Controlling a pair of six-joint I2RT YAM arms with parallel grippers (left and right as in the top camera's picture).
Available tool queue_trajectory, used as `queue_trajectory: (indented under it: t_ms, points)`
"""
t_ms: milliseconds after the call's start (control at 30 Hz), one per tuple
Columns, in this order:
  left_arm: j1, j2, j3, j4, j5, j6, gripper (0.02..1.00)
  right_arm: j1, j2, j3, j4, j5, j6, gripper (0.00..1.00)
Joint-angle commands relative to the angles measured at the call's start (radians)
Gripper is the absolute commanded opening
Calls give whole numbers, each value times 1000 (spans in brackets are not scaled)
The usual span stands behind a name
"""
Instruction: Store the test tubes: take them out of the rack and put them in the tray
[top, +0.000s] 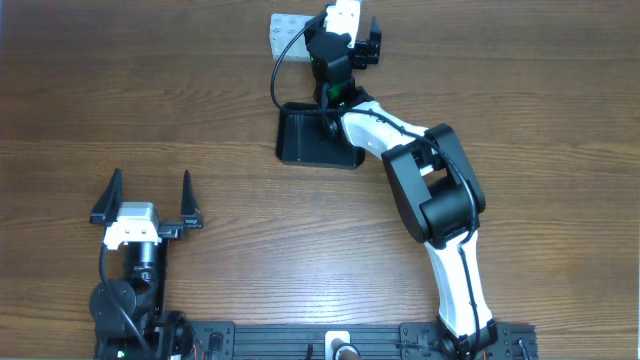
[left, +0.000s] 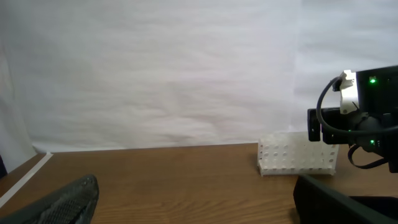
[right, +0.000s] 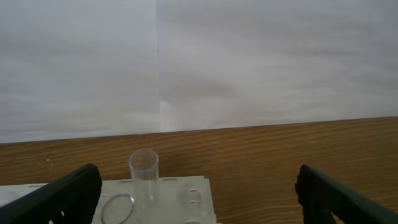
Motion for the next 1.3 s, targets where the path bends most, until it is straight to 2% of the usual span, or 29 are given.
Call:
queue_trajectory:
  t_ms: [33, 200, 767, 1300]
  points:
    - [5, -7, -3, 4, 11, 14, 1000, -3, 24, 27, 21, -21, 20, 987]
    - [5, -7, -3, 4, 11, 14, 1000, -4, 45, 35, 52, -51, 20, 978]
    - [5, -7, -3, 4, 11, 14, 1000, -14, 76, 64, 55, -70, 21, 963]
    - [5, -7, -3, 4, 11, 14, 1000, -22, 81, 64, 37, -70, 28, 869]
